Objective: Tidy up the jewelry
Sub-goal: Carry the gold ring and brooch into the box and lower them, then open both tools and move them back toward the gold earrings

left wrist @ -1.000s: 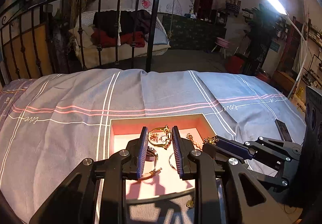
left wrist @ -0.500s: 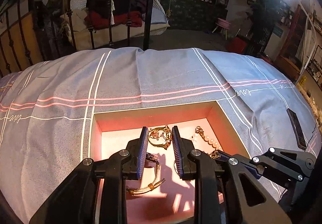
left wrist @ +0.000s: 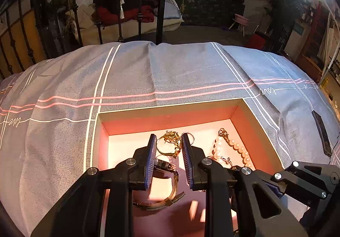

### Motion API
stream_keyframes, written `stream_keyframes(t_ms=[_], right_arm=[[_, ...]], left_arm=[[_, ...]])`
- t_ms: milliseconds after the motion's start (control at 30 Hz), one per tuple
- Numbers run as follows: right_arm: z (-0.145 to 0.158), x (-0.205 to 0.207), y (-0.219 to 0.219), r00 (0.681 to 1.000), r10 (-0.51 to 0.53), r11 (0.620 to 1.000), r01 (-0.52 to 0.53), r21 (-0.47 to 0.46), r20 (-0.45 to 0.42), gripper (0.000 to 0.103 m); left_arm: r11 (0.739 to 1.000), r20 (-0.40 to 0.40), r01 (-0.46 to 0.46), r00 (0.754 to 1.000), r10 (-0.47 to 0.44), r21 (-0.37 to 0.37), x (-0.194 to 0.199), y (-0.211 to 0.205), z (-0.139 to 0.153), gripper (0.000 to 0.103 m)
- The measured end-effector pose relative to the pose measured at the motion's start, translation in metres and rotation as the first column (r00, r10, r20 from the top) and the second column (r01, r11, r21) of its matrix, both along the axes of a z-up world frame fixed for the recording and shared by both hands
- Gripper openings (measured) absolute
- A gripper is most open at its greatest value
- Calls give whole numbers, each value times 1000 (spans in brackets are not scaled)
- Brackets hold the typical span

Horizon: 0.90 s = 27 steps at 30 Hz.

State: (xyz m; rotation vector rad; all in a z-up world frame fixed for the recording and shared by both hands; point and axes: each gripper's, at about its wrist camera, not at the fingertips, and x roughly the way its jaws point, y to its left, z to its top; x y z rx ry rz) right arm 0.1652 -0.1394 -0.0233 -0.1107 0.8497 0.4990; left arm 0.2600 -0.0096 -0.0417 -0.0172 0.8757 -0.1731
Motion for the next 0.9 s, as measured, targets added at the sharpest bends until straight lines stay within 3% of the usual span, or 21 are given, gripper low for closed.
stream_keyframes(t_ms=[267, 333, 467, 533, 600, 667, 700, 900], right_arm=[[-3, 0, 2, 1000, 3, 1000, -3, -14, -6, 15], [-4, 0, 2, 1000, 4, 1000, -4, -18, -9, 15], [-5, -1, 2, 1000, 4, 1000, -4, -29, -8, 15], [-3, -4, 1, 1000, 6, 1000, -6, -27, 3, 16], [0, -8, 0, 1000, 5, 1000, -5, -30, 16, 19], [5, -14, -3, 999, -9, 999, 11, -33, 48, 39], [9, -19, -6, 998, -18, 999, 20, -29, 67, 44], [20, -60, -42, 989, -86, 996, 85, 17, 119, 46]], left_arm=[[1000, -9, -11, 1000, 11, 9, 3, 0, -1, 25], [1000, -5, -16, 1000, 16, 17, 3, 0, 0, 33], [999, 10, -18, 1000, 18, 32, 0, 1, 3, 34], [999, 13, -21, 1000, 20, 24, -3, 4, 6, 45], [1000, 25, -31, 999, 31, 1, -9, 9, 11, 52], [999, 40, -41, 998, 41, -15, -18, 13, 17, 52], [999, 49, -41, 998, 42, -20, -24, 15, 21, 52], [999, 113, -9, 993, 13, -35, -85, 18, 30, 64]])
